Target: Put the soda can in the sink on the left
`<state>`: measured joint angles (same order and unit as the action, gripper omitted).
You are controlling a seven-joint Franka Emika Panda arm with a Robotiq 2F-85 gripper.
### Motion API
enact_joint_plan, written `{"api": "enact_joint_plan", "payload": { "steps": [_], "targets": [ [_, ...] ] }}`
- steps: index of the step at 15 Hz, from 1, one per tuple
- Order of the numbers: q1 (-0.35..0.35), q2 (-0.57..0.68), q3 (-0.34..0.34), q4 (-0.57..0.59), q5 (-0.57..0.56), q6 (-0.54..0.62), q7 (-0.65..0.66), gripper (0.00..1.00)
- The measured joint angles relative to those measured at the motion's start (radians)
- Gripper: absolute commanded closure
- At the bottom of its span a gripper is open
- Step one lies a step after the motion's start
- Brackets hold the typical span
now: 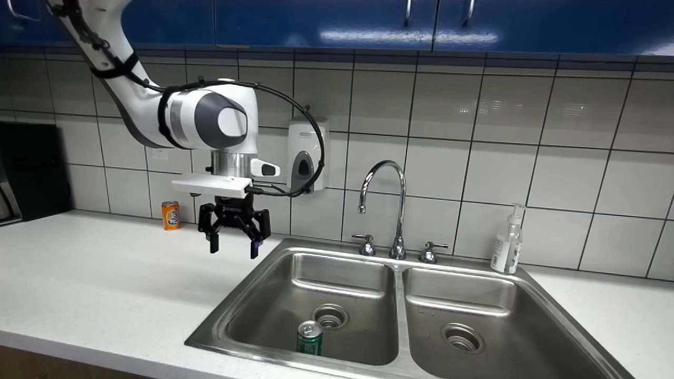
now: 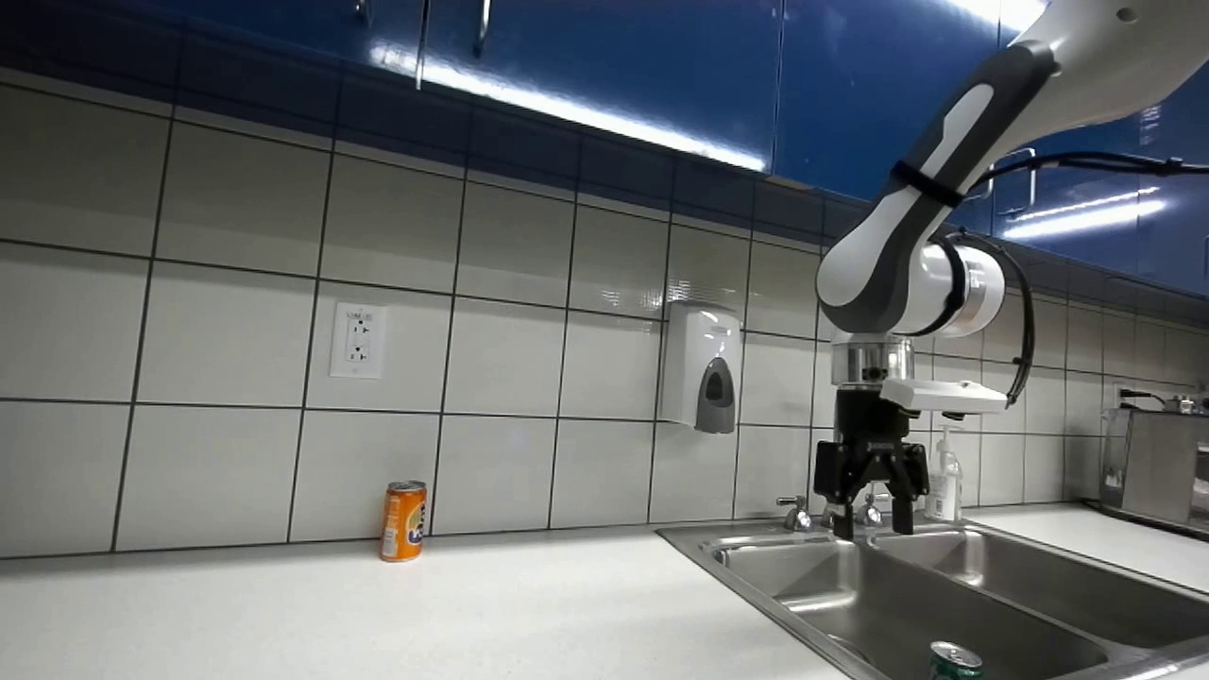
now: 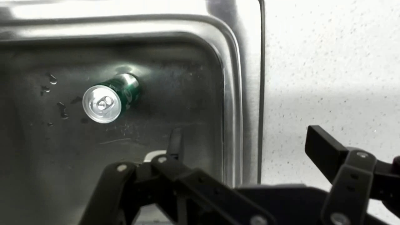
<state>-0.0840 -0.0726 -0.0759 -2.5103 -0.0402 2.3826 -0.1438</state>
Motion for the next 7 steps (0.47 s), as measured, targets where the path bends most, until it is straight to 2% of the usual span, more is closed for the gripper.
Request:
{"api": "enact_joint_plan", "payload": {
  "steps": [7],
  "targets": [
    [0.037,-0.089,0.001,-0.064,0.003,-0.149,0.000,0.00]
  ]
}}
